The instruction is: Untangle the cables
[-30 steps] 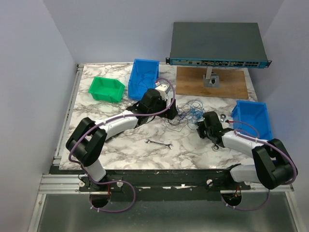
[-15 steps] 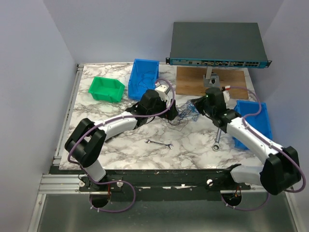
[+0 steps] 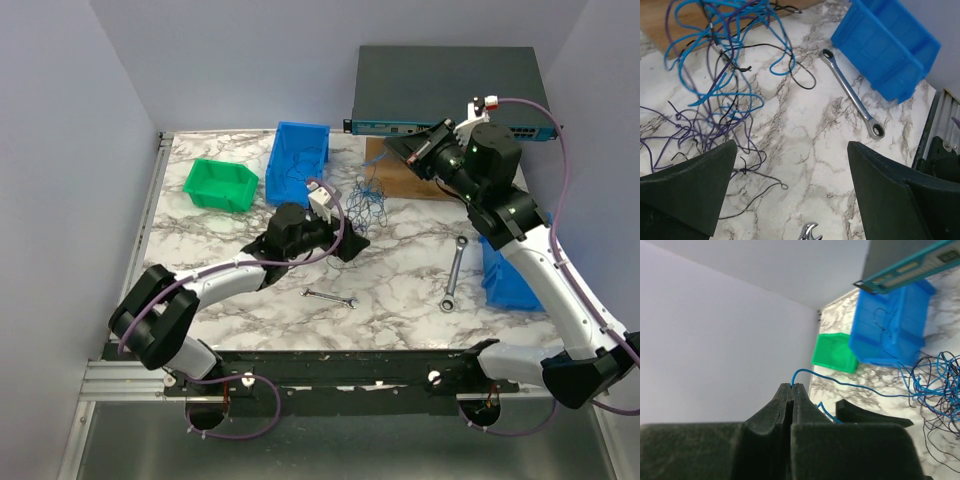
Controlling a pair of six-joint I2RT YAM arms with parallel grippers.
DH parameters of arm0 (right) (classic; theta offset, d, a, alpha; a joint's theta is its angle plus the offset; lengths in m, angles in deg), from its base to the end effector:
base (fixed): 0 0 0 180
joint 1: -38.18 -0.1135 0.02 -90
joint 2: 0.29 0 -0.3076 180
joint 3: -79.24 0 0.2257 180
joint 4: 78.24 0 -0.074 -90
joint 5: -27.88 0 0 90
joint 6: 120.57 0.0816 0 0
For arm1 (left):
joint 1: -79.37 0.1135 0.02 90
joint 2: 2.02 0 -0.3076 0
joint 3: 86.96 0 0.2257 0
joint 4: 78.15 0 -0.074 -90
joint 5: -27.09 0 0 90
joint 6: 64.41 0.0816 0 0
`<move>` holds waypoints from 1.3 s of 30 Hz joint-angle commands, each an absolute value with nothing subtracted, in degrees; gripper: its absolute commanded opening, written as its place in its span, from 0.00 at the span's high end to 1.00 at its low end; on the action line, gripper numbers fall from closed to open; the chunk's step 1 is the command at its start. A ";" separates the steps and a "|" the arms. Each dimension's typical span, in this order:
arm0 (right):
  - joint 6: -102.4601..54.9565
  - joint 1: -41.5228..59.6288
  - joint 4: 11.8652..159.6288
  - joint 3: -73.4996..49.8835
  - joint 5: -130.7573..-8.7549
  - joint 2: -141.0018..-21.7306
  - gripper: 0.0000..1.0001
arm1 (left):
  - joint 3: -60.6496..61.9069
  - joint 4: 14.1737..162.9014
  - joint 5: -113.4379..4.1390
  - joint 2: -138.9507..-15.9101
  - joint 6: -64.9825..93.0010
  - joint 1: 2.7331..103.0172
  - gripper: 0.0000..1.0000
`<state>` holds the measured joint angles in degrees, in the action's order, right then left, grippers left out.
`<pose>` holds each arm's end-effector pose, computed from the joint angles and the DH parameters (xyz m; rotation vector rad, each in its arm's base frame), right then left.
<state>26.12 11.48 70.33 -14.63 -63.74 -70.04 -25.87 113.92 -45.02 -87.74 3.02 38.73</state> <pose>0.2436 0.1251 0.4745 0.4506 1.7701 1.0883 0.2494 -0.2471 0.2932 0.5337 1.8338 -1.0501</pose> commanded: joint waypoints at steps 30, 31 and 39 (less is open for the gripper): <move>32.86 7.61 63.85 -46.21 -78.93 -76.39 0.99 | -7.27 100.58 -41.34 -107.46 3.94 38.62 0.36; 31.70 7.58 61.69 -50.42 -76.48 -78.08 0.99 | -6.43 98.87 -42.44 -107.90 3.64 38.83 0.37; 27.84 7.67 61.03 -70.19 -63.05 -84.62 0.99 | -2.71 88.85 -42.32 -110.91 -0.06 42.10 0.41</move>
